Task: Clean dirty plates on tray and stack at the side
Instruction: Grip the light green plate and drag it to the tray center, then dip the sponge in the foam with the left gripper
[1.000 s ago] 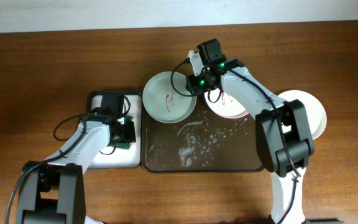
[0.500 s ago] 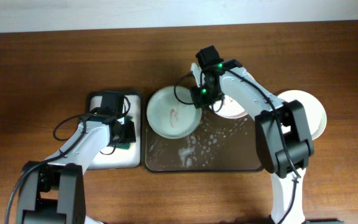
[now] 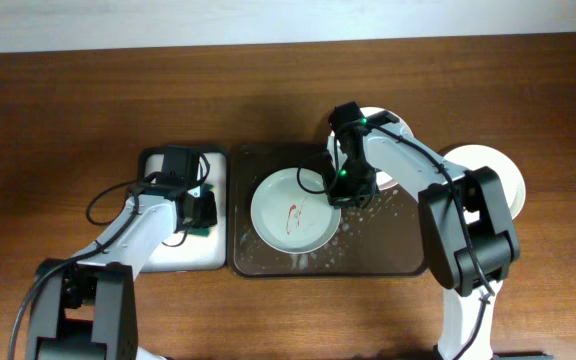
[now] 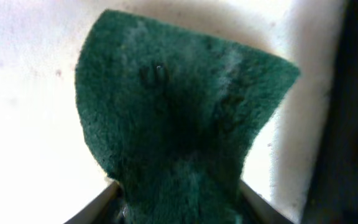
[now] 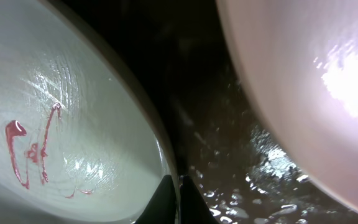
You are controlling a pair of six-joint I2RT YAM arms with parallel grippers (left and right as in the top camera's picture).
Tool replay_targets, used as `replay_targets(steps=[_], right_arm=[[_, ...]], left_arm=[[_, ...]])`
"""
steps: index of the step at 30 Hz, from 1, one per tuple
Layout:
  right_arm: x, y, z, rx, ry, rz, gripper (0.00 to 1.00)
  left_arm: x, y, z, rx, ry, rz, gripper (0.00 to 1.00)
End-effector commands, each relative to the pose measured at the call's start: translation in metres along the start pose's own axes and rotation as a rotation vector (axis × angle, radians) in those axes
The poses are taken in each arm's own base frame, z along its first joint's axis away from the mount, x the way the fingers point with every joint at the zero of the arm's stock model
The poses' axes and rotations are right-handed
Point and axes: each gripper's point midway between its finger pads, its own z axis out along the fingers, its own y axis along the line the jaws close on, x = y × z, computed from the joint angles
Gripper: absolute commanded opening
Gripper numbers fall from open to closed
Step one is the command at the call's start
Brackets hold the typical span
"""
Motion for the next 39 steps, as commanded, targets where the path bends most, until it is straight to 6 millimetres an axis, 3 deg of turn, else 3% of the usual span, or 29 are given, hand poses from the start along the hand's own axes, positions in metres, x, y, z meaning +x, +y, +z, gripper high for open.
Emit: replay_targets(steps=[1, 7, 9, 13, 15, 28, 33, 39], right_arm=[[0.013, -0.008, 0.013, 0.037, 0.045, 0.023, 0.04], [0.011, -0.008, 0.013, 0.036, 0.037, 0.021, 0.04], [0.011, -0.008, 0.013, 0.036, 0.034, 0.02, 0.04], [0.011, -0.008, 0.013, 0.036, 0.034, 0.02, 0.04], [0.01, -0.008, 0.013, 0.035, 0.031, 0.019, 0.04], [0.009, -0.008, 0.013, 0.034, 0.027, 0.018, 0.04], [0.009, -0.008, 0.013, 0.035, 0.026, 0.018, 0.04], [0.009, -0.008, 0.013, 0.034, 0.026, 0.018, 0.04]], left_arm=[[-0.008, 0.001, -0.003, 0.004, -0.04, -0.008, 0.02], [-0.014, -0.001, -0.01, 0.011, -0.068, -0.009, 0.0], [-0.023, -0.002, -0.025, 0.022, -0.118, -0.011, 0.0], [-0.047, -0.003, -0.074, 0.05, -0.286, -0.024, 0.0], [-0.05, -0.003, -0.085, 0.053, -0.317, -0.025, 0.0], [-0.049, -0.004, -0.09, 0.057, -0.322, 0.031, 0.0], [-0.063, 0.03, -0.097, -0.144, -0.395, -0.009, 0.0], [-0.075, 0.031, -0.103, -0.152, -0.454, -0.022, 0.0]])
